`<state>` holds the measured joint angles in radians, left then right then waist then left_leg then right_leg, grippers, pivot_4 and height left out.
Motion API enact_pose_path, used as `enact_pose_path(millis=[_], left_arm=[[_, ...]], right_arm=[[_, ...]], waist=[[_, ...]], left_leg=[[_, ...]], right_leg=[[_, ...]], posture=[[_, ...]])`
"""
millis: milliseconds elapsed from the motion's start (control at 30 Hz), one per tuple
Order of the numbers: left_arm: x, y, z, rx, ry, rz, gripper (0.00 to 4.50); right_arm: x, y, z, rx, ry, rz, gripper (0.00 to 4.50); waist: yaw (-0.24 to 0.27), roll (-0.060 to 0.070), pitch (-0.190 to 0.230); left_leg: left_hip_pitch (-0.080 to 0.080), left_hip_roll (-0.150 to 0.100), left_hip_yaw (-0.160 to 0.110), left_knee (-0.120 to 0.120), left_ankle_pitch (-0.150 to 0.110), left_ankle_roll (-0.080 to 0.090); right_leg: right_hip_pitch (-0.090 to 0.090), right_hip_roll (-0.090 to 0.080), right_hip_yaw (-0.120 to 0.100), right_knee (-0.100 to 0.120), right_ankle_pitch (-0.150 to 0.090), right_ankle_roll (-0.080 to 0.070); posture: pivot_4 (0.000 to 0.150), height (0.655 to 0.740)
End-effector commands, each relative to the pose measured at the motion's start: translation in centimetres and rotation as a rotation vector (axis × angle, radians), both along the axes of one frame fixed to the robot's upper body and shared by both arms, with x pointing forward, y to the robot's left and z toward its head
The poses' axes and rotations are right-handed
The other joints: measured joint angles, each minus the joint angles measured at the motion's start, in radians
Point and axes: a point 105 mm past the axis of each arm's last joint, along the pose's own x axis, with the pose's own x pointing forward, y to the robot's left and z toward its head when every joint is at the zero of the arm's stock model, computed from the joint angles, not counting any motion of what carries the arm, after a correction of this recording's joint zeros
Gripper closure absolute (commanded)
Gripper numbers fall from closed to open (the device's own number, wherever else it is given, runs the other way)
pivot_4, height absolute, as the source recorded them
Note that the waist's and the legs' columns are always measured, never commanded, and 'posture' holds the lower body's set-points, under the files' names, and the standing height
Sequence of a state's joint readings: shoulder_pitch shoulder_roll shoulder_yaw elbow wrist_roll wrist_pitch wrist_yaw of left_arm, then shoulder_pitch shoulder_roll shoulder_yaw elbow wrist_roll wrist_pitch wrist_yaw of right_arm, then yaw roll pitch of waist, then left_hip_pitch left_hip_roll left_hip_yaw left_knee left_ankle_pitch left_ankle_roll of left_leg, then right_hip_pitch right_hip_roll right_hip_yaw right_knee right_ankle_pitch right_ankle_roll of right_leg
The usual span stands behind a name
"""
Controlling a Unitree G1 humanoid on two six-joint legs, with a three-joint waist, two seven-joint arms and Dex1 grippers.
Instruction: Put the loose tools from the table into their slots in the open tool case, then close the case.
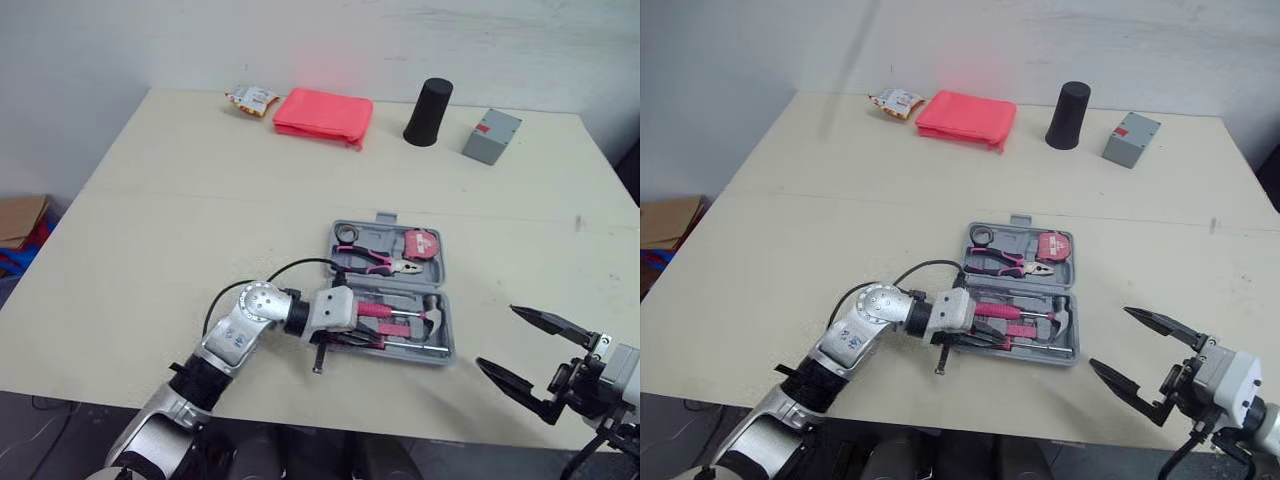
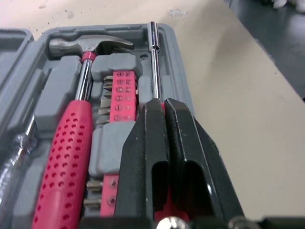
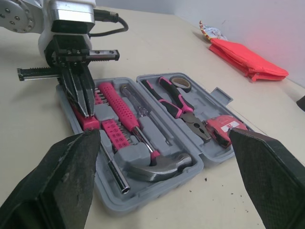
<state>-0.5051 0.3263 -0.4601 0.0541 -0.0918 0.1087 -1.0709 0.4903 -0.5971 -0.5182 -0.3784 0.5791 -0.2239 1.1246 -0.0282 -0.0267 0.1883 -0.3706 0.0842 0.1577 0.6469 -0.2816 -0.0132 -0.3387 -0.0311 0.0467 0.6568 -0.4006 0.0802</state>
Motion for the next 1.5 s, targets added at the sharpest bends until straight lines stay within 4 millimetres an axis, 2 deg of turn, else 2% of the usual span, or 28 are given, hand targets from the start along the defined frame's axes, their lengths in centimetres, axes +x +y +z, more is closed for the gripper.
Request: enact_pose_path(millis=[33,167,333,433,467,533,600,733,900,967,1033,1100,1133,1167,1200,1267,1300,1333,1400,1500], left_arm=[[-0.5,-0.4,-1.3,0.054,-0.001,-0.019,4.46],[-0.6,0.0,-3.1,0.134,0.042,0.004,4.46],[0.2,0.8,-5.7,0.261,0.149,0.145,4.46],[0.4,0.5,-6.2,0.265,0.212,0.201,4.46],[0.3,0.8,-6.8,0.299,0.232,0.209,4.46],[-0.1,1.7,-8.1,0.378,0.237,0.204,4.46],[-0.2,2.2,-8.9,0.415,0.242,0.204,4.46],[0.4,2.9,-9.0,0.411,0.25,0.253,4.46],[1.1,5.6,-11.2,0.509,0.276,0.346,4.46],[0.8,5.4,-11.4,0.494,0.288,0.343,4.46],[0.5,4.0,-10.4,0.41,0.293,0.297,4.46],[0.3,1.1,-5.8,0.108,0.234,0.178,4.46],[0.1,0.5,-3.4,-0.021,0.213,0.129,4.46],[-0.1,0.4,-1.9,-0.099,0.197,0.096,4.46],[-0.4,0.6,-0.1,-0.175,0.164,0.044,4.46],[-0.7,1.0,1.8,-0.25,0.14,0.006,4.46],[-0.6,1.3,2.7,-0.284,0.126,0.004,4.46],[-0.7,1.6,3.8,-0.314,0.109,-0.003,4.46],[-0.7,2.7,5.7,-0.35,0.092,0.001,4.46],[-0.1,4.8,6.5,-0.328,0.085,0.062,4.5]], right_arm=[[-0.6,-0.8,-0.2,-0.003,-0.017,-0.014,0.0],[-0.8,-1.1,-0.7,-0.003,-0.012,-0.017,0.0],[-0.9,-1.2,-0.8,-0.002,-0.014,-0.02,0.0],[-1.0,-1.1,-0.8,0.002,-0.014,-0.023,0.0],[-1.0,-1.0,-0.8,0.004,-0.011,-0.023,0.0],[-1.0,-0.7,-0.8,0.011,0.013,-0.025,0.0],[-0.9,-0.5,-0.7,0.02,0.035,-0.041,0.0],[-0.6,-0.2,-0.4,0.025,0.057,-0.067,0.0],[-0.3,0.2,-0.2,0.037,0.07,-0.074,0.0],[-0.1,0.5,-0.2,0.043,0.071,-0.077,0.0],[0.3,0.5,0.1,0.05,0.063,-0.101,0.0],[1.2,0.3,1.2,0.101,0.046,-0.148,0.0],[1.5,0.4,1.9,0.127,0.038,-0.156,0.0],[1.7,0.4,2.3,0.143,0.035,-0.159,0.0],[2.1,0.1,2.0,0.13,0.105,-0.2,0.0],[2.5,-0.3,1.3,0.097,0.213,-0.266,0.0],[2.7,-0.4,1.5,0.101,0.234,-0.275,0.0],[3.0,-0.5,2.0,0.116,0.208,-0.277,0.0],[3.5,-0.8,2.4,0.121,0.201,-0.272,0.0],[4.1,-1.4,1.3,0.057,0.239,-0.275,0.74]], waist=[[0.0,0.0,0.0],[0.0,0.001,-0.001],[-0.001,0.003,-0.007],[-0.002,0.0,-0.008],[-0.002,0.001,-0.01],[-0.002,0.001,-0.022],[-0.002,0.002,-0.031],[-0.003,0.001,-0.039],[-0.006,-0.002,-0.046],[-0.009,-0.004,-0.052],[-0.012,-0.005,-0.054],[-0.016,-0.003,-0.054],[-0.019,0.0,-0.052],[-0.019,0.003,-0.049],[-0.018,0.008,-0.045],[-0.01,0.017,-0.042],[-0.007,0.017,-0.042],[-0.001,0.016,-0.041],[0.007,0.013,-0.039],[0.005,0.013,-0.038]], left_leg=[[0.0,0.0,0.0,0.0,0.0,0.0],[0.001,0.0,0.0,0.0,0.0,0.0],[0.004,0.0,-0.001,0.0,-0.001,0.0],[0.017,0.0,-0.002,-0.003,-0.006,0.005],[0.018,0.0,-0.002,-0.005,-0.009,0.002],[0.021,-0.001,-0.003,-0.011,-0.009,0.003],[0.021,-0.002,-0.003,-0.017,-0.006,0.004],[0.02,-0.002,-0.004,-0.02,-0.006,0.004],[0.02,-0.002,-0.005,-0.021,-0.005,0.004],[0.021,-0.002,-0.005,-0.024,-0.004,0.004],[0.021,-0.002,-0.006,-0.026,-0.004,0.004],[0.021,-0.002,-0.006,-0.027,-0.004,0.003],[0.02,-0.002,-0.006,-0.027,-0.004,0.003],[0.019,-0.002,-0.006,-0.027,-0.003,0.003],[0.017,-0.002,-0.006,-0.028,-0.003,0.003],[0.015,-0.003,-0.006,-0.028,-0.002,0.004],[0.005,-0.005,-0.006,-0.028,0.003,0.009],[0.002,-0.006,-0.007,-0.028,0.004,0.009],[-0.01,-0.004,-0.009,-0.027,0.009,0.0],[-0.021,-0.003,-0.008,-0.023,0.008,-0.002]], right_leg=[[0.0,0.0,0.0,0.0,0.0,0.0],[0.001,0.0,0.0,0.0,0.0,0.0],[0.004,0.0,0.0,0.0,0.0,0.0],[0.019,-0.002,-0.001,-0.005,0.0,-0.001],[0.025,-0.003,-0.002,-0.008,0.0,-0.003],[0.033,-0.005,-0.005,-0.017,-0.003,-0.013],[0.034,-0.008,-0.009,-0.025,-0.001,-0.017],[0.034,-0.009,-0.011,-0.03,0.001,-0.017],[0.034,-0.009,-0.011,-0.031,0.001,-0.02],[0.034,-0.009,-0.011,-0.032,0.001,-0.021],[0.035,-0.009,-0.011,-0.034,0.002,-0.022],[0.034,-0.01,-0.011,-0.036,0.002,-0.022],[0.034,-0.01,-0.011,-0.036,0.002,-0.022],[0.032,-0.01,-0.011,-0.036,0.002,-0.022],[0.031,-0.01,-0.012,-0.036,0.002,-0.022],[0.023,-0.01,-0.013,-0.035,0.002,-0.022],[0.011,-0.01,-0.012,-0.032,0.009,-0.01],[0.008,-0.01,-0.013,-0.03,0.011,-0.005],[-0.004,-0.006,-0.012,-0.03,0.01,-0.005],[-0.013,-0.001,-0.01,-0.03,0.008,-0.001]], posture=[[0.15,0.74],[0.15,0.74],[0.15,0.74],[0.15,0.74],[0.15,0.74],[0.15,0.74],[0.15,0.74],[0.15,0.74],[0.15,0.74],[0.15,0.74],[0.15,0.74],[0.15,0.74],[0.15,0.74],[0.15,0.74],[0.15,0.74],[0.15,0.74],[0.15,0.74],[0.15,0.74],[0.15,0.74],[0.15,0.74]])
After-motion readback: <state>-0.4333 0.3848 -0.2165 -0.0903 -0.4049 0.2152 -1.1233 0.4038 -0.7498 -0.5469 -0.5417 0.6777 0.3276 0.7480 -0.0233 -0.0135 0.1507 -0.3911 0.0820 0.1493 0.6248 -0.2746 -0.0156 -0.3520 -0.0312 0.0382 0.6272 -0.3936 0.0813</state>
